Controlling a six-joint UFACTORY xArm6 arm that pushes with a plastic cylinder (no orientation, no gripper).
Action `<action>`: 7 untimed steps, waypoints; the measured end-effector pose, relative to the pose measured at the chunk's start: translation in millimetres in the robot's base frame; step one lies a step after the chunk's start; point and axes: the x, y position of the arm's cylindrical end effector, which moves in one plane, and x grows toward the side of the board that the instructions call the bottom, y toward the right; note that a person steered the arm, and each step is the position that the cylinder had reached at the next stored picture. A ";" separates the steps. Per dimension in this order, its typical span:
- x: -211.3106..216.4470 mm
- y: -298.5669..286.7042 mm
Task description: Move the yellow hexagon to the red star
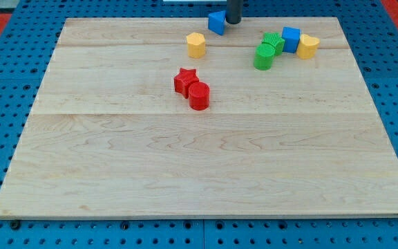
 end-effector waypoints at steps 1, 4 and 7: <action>6.2 -58.8; 59.9 -170.2; 48.4 -116.2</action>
